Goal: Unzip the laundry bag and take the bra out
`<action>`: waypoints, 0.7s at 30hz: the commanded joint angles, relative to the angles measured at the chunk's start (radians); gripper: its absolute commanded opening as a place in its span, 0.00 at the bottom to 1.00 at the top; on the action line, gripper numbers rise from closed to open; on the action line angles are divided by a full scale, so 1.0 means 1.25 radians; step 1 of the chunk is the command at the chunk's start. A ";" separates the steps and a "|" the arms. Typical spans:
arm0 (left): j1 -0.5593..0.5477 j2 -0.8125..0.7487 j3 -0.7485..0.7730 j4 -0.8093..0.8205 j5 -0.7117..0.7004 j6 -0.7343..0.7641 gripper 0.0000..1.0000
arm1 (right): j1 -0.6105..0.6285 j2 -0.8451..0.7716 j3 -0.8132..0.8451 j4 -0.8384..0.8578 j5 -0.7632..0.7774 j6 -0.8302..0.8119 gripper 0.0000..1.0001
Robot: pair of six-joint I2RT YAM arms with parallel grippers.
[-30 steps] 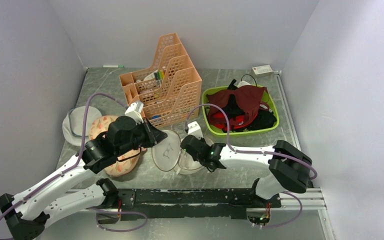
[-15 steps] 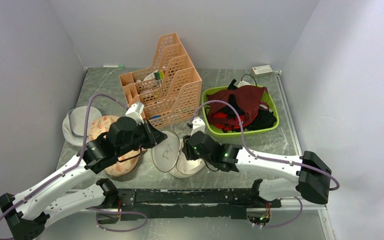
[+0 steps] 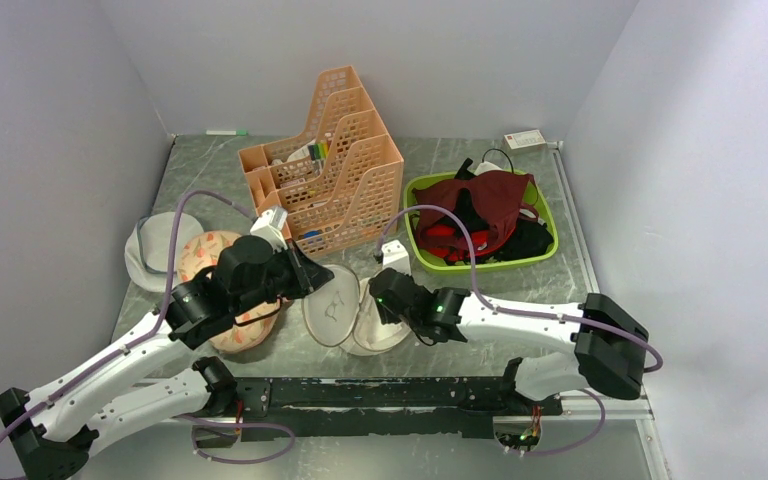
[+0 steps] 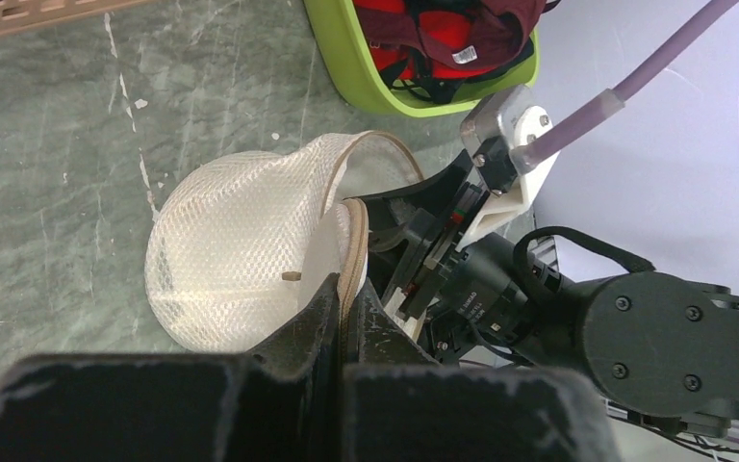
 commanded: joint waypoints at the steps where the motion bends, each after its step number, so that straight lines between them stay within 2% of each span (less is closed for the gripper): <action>1: 0.004 -0.003 -0.005 0.020 0.022 -0.005 0.07 | 0.002 0.026 0.026 -0.026 0.045 -0.020 0.42; 6: 0.004 -0.001 -0.001 0.015 0.023 -0.002 0.07 | 0.001 0.038 0.039 -0.034 0.045 -0.026 0.47; 11: 0.005 -0.003 0.003 0.010 0.020 -0.003 0.07 | 0.001 -0.018 0.063 -0.075 0.051 -0.026 0.49; 14: 0.004 -0.005 -0.002 0.017 0.023 -0.006 0.07 | -0.001 -0.059 0.024 -0.047 0.064 -0.031 0.54; 21: 0.004 0.009 0.003 0.025 0.035 -0.001 0.07 | -0.010 -0.026 -0.008 -0.006 0.058 -0.026 0.53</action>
